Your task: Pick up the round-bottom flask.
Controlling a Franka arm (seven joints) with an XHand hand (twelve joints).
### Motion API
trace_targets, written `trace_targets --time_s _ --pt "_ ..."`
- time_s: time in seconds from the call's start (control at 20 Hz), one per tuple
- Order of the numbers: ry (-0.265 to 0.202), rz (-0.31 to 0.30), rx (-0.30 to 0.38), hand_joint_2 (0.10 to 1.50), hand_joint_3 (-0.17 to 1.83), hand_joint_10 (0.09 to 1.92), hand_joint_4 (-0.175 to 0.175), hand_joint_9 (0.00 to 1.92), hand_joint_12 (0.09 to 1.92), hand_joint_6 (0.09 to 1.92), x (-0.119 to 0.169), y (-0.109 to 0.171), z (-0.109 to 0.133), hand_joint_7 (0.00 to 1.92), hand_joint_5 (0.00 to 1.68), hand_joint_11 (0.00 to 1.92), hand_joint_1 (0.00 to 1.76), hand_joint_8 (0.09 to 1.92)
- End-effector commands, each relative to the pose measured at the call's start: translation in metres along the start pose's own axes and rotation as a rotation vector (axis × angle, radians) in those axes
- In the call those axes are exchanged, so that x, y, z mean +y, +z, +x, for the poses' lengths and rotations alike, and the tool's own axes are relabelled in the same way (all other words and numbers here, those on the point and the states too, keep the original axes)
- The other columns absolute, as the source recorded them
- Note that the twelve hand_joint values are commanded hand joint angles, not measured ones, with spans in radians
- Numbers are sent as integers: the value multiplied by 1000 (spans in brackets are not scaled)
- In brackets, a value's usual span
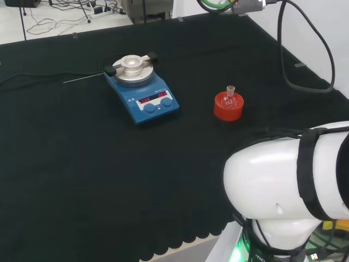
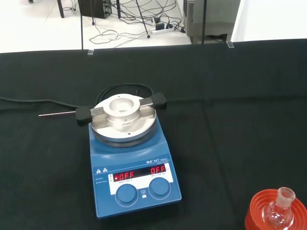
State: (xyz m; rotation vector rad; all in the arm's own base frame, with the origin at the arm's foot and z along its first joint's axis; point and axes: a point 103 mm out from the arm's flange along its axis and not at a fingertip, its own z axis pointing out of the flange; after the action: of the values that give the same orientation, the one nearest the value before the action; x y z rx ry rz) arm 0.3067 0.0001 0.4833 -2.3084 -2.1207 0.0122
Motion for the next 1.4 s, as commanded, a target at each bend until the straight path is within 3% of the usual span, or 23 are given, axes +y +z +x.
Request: trace_targets --time_s 0.05,0.25,0.65,1.15,1.4 --pt "1 -10 -8 1171 534 650 -12 140 1288 413 1 0 0 57 224 11 99 568" --pt "0 -13 -7 1291 325 653 -12 133 1308 286 1 0 0 58 275 0 49 550" --pt "23 19 6 1305 296 656 -12 141 1312 267 6 15 -11 67 287 0 50 550" --pt "122 83 61 1304 279 657 -14 149 1321 257 22 68 -62 76 298 0 67 552" --pt "133 114 88 1287 259 660 -17 157 1324 242 50 103 -89 81 308 0 116 553"
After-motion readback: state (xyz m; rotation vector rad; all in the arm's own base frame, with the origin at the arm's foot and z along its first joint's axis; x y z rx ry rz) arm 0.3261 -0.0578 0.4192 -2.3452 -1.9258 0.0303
